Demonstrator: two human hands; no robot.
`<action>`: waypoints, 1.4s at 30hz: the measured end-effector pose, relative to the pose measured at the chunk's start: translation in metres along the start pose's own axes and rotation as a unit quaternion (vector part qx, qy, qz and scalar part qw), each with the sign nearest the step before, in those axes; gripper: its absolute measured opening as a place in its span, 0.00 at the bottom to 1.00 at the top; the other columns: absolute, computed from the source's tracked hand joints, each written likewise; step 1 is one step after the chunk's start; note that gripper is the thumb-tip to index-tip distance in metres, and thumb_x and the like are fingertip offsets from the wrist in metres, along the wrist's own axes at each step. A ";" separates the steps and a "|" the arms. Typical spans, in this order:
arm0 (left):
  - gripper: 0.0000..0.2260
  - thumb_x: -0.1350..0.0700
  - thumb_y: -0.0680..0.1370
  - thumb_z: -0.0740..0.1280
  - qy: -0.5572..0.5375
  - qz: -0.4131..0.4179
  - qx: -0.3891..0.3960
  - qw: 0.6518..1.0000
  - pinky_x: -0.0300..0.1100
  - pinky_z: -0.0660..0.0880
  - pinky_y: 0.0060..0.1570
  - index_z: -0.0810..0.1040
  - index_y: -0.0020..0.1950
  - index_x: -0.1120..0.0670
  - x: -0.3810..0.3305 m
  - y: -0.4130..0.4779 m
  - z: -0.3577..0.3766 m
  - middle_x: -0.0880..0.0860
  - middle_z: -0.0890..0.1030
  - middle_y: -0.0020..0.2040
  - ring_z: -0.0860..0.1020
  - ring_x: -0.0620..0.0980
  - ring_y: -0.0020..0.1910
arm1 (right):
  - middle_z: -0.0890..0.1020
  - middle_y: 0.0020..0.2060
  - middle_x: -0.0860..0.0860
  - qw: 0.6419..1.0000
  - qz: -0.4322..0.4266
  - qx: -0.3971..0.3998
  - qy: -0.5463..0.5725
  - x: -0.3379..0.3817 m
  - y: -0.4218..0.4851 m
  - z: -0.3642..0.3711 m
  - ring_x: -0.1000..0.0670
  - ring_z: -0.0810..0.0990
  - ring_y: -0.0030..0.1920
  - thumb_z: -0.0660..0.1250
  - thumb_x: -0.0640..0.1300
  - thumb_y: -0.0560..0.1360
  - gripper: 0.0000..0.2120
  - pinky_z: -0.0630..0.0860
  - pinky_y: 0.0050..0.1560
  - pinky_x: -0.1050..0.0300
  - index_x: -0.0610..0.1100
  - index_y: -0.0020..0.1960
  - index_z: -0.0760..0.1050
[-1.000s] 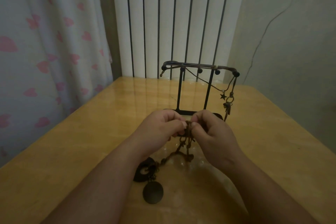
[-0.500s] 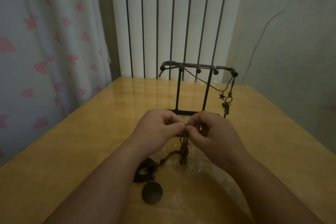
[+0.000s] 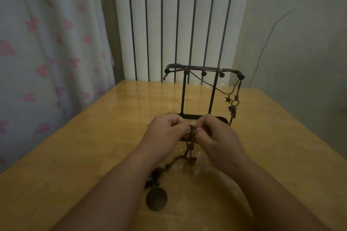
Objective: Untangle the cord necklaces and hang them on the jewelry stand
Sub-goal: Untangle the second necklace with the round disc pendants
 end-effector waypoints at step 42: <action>0.09 0.57 0.76 0.66 0.006 -0.037 -0.001 0.999 0.43 0.70 0.38 0.79 0.36 0.52 0.004 0.002 0.000 0.48 0.77 0.33 0.74 0.46 0.35 | 0.84 0.40 0.52 0.995 0.042 -0.013 0.089 -0.003 0.002 -0.013 0.52 0.78 0.34 0.71 0.38 0.73 0.11 0.80 0.36 0.57 0.53 0.48 0.75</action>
Point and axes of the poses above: each hand's wrist, its own y-axis towards the middle knuckle, its own z-axis out of the palm, x = y × z, the point moved 7 cm from there along y, towards the middle knuckle
